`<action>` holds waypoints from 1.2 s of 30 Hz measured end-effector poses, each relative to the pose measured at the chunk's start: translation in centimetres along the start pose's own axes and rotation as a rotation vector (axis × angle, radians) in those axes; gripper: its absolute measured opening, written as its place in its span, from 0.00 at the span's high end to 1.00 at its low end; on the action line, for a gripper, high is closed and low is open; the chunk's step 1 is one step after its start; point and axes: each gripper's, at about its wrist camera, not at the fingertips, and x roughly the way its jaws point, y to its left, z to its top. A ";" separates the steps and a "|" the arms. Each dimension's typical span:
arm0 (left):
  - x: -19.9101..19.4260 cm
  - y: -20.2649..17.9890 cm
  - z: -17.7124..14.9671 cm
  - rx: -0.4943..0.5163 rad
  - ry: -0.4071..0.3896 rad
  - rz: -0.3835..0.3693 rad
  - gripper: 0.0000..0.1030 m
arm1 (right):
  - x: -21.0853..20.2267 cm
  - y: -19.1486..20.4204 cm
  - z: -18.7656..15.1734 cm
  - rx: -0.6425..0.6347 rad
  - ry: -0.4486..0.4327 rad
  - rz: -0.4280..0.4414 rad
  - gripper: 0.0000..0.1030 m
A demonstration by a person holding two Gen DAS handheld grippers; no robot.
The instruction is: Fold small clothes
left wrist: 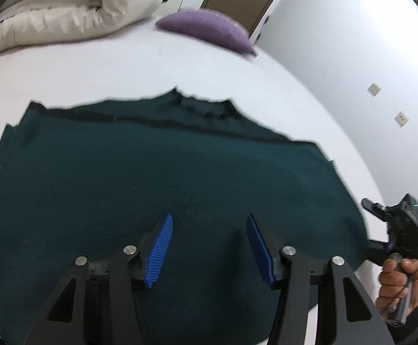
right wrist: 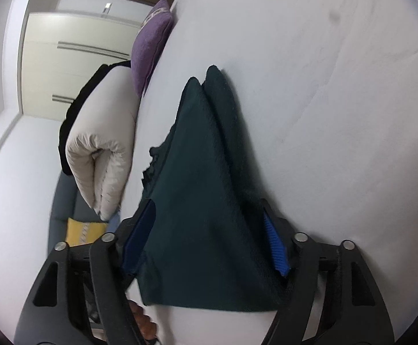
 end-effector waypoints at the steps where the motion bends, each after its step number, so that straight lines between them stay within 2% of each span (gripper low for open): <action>1: 0.5 0.3 0.0 -0.011 0.011 -0.007 0.46 | 0.2 0.0 0.1 0.005 0.004 0.003 0.46; 3: 0.7 0.9 0.0 -0.023 0.005 -0.027 0.47 | 0.9 0.0 0.0 0.009 0.021 0.002 0.60; 7: 0.9 1.1 -0.2 0.006 0.006 -0.011 0.49 | 1.9 0.1 -0.8 -0.006 0.030 -0.010 0.73; 9: 0.9 1.1 -0.5 0.002 0.005 -0.009 0.49 | 2.2 0.0 -1.0 -0.002 0.019 -0.021 0.83; 14: 1.0 1.4 -0.7 -0.006 0.009 -0.019 0.50 | 2.6 0.4 -1.6 -0.026 -0.024 -0.076 0.86; 18: 0.9 1.9 -0.8 -0.028 0.009 -0.048 0.51 | 2.9 3.1 -2.3 -0.126 -0.071 -0.188 0.87; 20: 0.4 2.8 -0.5 -0.085 0.015 -0.092 0.58 | 2.8 4.8 -2.7 -0.175 -0.097 -0.239 0.87; 22: -0.4 4.6 -0.1 -0.186 0.024 -0.165 0.64 | 3.4 7.8 -3.6 -0.262 -0.124 -0.298 0.88; 24: -1.8 6.9 0.2 -0.295 -0.001 -0.227 0.59 | 4.8 11.6 -5.1 -0.376 -0.136 -0.337 0.87; 25: -2.7 8.0 0.3 -0.335 -0.026 -0.250 0.49 | 6.2 14.3 -6.5 -0.470 -0.126 -0.348 0.87; 26: -3.4 9.3 0.4 -0.387 -0.046 -0.295 0.37 | 7.7 16.6 -8.1 -0.572 -0.093 -0.356 0.87; 27: -3.9 10.2 0.5 -0.428 -0.055 -0.327 0.30 | 10.1 19.4 -10.6 -0.712 -0.031 -0.365 0.88; 29: -4.5 11.5 0.9 -0.479 -0.064 -0.360 0.11 | 14.4 22.9 -15.6 -0.929 0.090 -0.360 0.88; 31: -4.4 12.2 1.2 -0.502 -0.044 -0.387 0.10 | 17.3 24.2 -18.4 -1.030 0.133 -0.379 0.88; 34: -3.8 12.1 1.6 -0.505 -0.020 -0.403 0.10 | 19.4 24.4 -19.8 -1.041 0.151 -0.383 0.88; 36: -3.3 11.8 2.1 -0.498 0.002 -0.398 0.10 | 20.0 24.3 -20.9 -1.105 0.141 -0.427 0.88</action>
